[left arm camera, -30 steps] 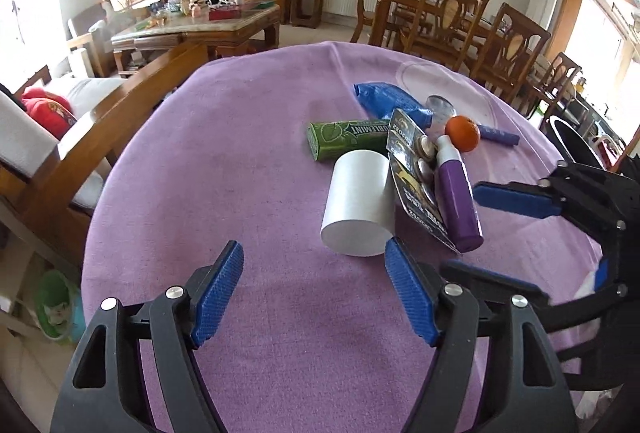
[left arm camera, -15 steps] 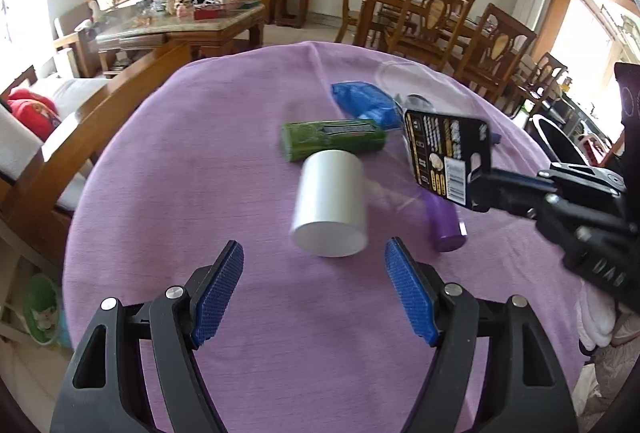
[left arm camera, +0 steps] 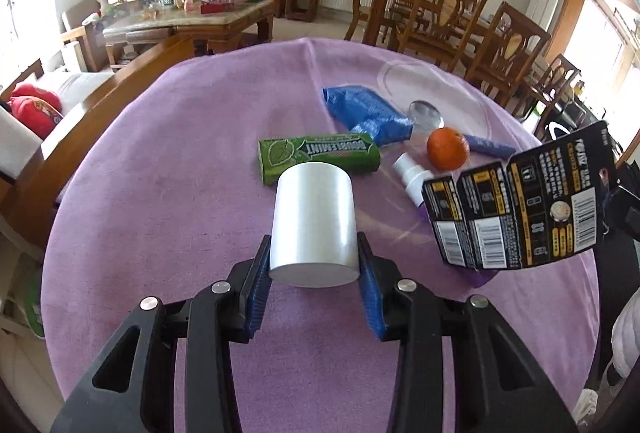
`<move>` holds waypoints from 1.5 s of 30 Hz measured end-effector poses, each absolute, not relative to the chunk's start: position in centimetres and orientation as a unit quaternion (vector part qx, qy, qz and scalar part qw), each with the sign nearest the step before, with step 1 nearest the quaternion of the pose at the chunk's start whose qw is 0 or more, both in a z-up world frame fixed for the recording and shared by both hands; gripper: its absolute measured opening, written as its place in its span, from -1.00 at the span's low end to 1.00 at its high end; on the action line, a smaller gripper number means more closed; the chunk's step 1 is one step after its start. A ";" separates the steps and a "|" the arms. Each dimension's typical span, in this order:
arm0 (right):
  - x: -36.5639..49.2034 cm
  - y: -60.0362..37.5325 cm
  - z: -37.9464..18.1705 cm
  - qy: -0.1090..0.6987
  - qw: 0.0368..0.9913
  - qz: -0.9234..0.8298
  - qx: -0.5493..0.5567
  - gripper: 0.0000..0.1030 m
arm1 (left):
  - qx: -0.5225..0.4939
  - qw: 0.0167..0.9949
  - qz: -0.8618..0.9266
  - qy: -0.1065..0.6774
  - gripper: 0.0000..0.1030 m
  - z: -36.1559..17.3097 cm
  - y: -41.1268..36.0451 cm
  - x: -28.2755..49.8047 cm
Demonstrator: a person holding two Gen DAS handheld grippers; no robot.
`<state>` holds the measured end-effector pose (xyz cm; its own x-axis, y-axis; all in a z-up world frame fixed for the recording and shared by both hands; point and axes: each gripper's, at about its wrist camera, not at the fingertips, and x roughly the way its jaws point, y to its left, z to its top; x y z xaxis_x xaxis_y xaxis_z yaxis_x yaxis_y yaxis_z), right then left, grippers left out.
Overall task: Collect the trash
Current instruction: 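Carry the paper cup and battery card over the black bin and open both tools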
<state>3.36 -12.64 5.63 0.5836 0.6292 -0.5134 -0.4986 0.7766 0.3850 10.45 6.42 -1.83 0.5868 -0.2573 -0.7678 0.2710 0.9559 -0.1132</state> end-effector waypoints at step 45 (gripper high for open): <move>-7.0 -48.6 5.9 0.219 0.939 0.091 0.249 -0.95 | 0.057 0.849 -0.390 0.353 -0.24 2.4 -28.4 7.0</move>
